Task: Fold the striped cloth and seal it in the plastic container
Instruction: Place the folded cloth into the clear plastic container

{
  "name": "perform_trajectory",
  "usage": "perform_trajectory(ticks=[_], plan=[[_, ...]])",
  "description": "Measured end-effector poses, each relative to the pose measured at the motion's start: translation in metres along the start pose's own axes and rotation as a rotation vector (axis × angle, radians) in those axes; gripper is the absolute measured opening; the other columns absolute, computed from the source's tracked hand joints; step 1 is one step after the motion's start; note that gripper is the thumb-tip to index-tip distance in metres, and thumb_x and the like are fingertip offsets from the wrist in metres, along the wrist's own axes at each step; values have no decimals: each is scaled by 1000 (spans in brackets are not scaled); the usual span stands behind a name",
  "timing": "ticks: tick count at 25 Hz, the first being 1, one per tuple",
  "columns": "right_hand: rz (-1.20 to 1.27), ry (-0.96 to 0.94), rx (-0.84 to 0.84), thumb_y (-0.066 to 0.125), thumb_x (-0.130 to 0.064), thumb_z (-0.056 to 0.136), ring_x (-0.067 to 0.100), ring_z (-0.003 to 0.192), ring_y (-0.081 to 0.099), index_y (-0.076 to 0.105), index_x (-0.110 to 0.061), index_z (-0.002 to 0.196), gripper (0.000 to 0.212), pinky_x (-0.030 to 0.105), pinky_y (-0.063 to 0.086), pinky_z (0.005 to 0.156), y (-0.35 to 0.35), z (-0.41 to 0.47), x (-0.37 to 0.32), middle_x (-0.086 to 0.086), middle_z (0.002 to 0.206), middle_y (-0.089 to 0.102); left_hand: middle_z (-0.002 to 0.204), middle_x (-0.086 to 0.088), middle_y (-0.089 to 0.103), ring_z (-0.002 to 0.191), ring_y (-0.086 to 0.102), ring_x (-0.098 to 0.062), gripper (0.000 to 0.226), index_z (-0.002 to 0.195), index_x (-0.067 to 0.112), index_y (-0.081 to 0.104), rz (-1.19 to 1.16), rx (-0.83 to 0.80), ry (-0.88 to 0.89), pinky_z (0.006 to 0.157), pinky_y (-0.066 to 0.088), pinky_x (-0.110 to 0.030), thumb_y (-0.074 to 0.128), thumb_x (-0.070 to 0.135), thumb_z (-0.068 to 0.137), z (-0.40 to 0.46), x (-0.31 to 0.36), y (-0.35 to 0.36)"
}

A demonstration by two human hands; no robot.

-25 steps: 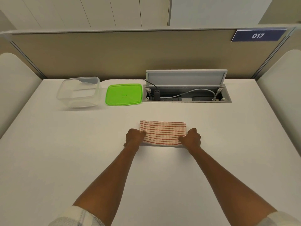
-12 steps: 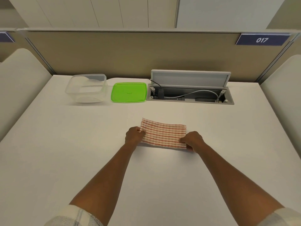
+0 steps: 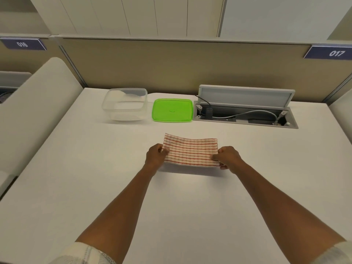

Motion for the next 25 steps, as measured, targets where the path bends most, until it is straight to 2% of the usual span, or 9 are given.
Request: perform_trajectory(ticks=[3,5,11,16,20,23,25], plan=[[31,-26,16,77,-19,80,22,73,69,64,-8,86,18,35,60,67,18,2,-37,11,92,71,87,-6,67,82,59,-27,19,99,6,66,-58,4,35,78,53,-46,61,24,94,18,-6,-40],[49,-50,31,79,-18,78,23,68,68,64,-9,81,18,37,60,67,32,5,-64,12,87,72,79,-2,61,78,54,-23,19,98,5,66,-93,5,48,72,48,-42,63,23,94,31,-8,-69],[45,-117,57,81,-20,76,22,54,64,66,-7,81,20,37,61,62,82,20,-148,13,79,72,86,-2,66,78,57,-18,22,101,7,68,-104,-4,105,71,45,-33,66,26,92,87,-8,-158],[59,-175,62,81,-18,75,23,51,61,61,-9,73,22,38,60,60,113,37,-219,10,74,68,95,-9,71,80,63,-23,24,105,4,68,-82,25,139,65,50,-34,64,25,94,139,0,-216],[37,-210,88,80,-17,76,27,58,66,57,-16,61,27,41,61,64,127,58,-271,10,76,69,108,-9,73,95,70,-25,24,110,7,67,-68,48,167,73,59,-38,62,25,95,177,8,-250],[-1,-224,105,79,-18,77,33,68,71,57,-17,60,28,45,61,71,136,75,-304,11,76,70,110,-8,73,96,70,-25,25,112,7,67,-54,87,175,76,61,-39,62,24,95,205,12,-268],[-3,-235,118,78,-19,77,33,67,71,57,-16,59,28,45,61,70,144,89,-323,13,78,71,110,-9,73,95,71,-25,26,112,6,67,-32,116,171,76,61,-38,62,24,95,224,14,-279]])
Point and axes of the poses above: each hand's wrist, its own z-axis towards the middle knuckle, its own y-axis out of the palm, x = y × z, the point moved 8 cm from there along z, towards the middle knuckle
